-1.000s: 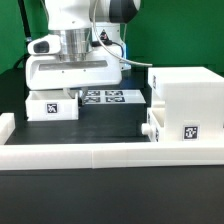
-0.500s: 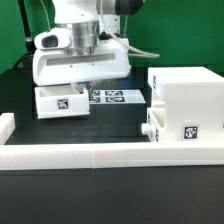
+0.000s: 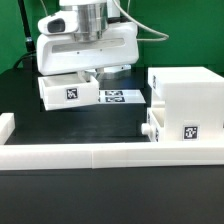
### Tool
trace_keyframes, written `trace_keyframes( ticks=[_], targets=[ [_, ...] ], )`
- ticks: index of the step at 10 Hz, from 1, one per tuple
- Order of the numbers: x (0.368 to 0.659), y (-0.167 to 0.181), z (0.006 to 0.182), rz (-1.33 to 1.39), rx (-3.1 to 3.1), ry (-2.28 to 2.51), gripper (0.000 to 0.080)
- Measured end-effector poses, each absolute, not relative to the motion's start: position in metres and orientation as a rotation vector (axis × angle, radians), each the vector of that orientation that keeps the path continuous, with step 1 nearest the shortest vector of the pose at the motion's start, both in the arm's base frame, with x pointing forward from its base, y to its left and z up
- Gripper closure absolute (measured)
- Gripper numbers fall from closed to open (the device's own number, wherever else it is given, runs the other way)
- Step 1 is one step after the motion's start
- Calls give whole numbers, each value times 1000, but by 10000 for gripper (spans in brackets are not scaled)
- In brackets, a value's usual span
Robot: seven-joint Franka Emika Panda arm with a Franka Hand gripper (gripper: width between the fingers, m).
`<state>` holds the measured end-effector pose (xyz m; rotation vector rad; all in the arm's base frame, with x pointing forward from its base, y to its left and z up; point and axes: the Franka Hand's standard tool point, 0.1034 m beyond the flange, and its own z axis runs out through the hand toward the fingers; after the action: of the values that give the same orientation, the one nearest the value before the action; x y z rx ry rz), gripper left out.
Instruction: Assemble drawer
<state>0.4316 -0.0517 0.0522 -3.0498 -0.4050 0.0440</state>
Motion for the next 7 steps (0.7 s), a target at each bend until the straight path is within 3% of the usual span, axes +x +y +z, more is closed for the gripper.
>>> trace_keyframes(
  ticks=[2,6,7],
  targets=[
    [433,-56,51,31,-2988,-722,757],
    [470,-59,67,28,-2767,-1381,757],
    [468,-60,65,26,-2724,-1463,757]
  ],
)
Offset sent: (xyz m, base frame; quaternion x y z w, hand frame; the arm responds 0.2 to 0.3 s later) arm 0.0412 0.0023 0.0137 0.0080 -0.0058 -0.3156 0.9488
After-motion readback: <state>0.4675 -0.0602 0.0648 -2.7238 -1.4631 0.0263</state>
